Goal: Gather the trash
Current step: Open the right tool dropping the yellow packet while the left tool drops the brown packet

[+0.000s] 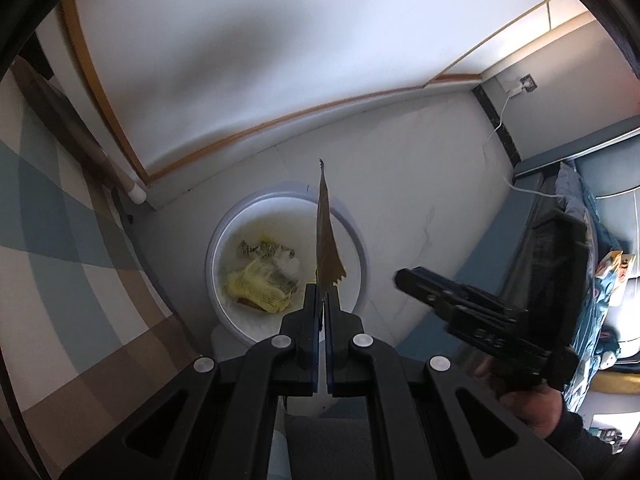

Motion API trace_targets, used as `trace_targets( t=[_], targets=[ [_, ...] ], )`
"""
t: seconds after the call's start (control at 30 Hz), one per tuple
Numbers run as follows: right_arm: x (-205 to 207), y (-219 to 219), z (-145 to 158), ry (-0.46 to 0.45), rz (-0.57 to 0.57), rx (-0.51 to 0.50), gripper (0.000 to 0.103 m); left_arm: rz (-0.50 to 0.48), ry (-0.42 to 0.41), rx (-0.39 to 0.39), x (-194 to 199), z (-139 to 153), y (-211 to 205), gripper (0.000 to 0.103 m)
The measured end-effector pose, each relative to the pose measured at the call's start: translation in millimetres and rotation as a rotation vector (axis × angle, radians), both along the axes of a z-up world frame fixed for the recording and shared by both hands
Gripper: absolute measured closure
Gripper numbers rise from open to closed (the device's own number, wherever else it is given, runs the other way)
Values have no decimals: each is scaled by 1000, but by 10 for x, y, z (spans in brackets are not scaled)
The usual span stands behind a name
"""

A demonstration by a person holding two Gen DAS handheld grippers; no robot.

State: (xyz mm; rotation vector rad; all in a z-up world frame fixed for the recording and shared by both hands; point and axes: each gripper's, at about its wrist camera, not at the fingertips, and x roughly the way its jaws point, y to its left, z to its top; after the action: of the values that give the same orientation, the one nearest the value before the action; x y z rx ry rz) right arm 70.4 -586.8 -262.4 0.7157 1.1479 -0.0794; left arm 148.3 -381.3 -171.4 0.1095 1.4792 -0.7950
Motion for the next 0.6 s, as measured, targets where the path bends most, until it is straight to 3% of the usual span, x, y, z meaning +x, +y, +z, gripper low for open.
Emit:
trace_targets(
  t=[0.1, 0.43, 0.6],
  targets=[
    [-116, -80, 74, -21, -41, 3, 51, -19, 10, 8, -17, -33, -43, 103],
    [-237, -176, 256, -65, -116, 5, 40, -46, 81, 59, -28, -223, -160, 103],
    [-316, -216, 328, -71, -147, 60, 40, -29, 122, 107, 1, -340, -210, 103]
  ],
)
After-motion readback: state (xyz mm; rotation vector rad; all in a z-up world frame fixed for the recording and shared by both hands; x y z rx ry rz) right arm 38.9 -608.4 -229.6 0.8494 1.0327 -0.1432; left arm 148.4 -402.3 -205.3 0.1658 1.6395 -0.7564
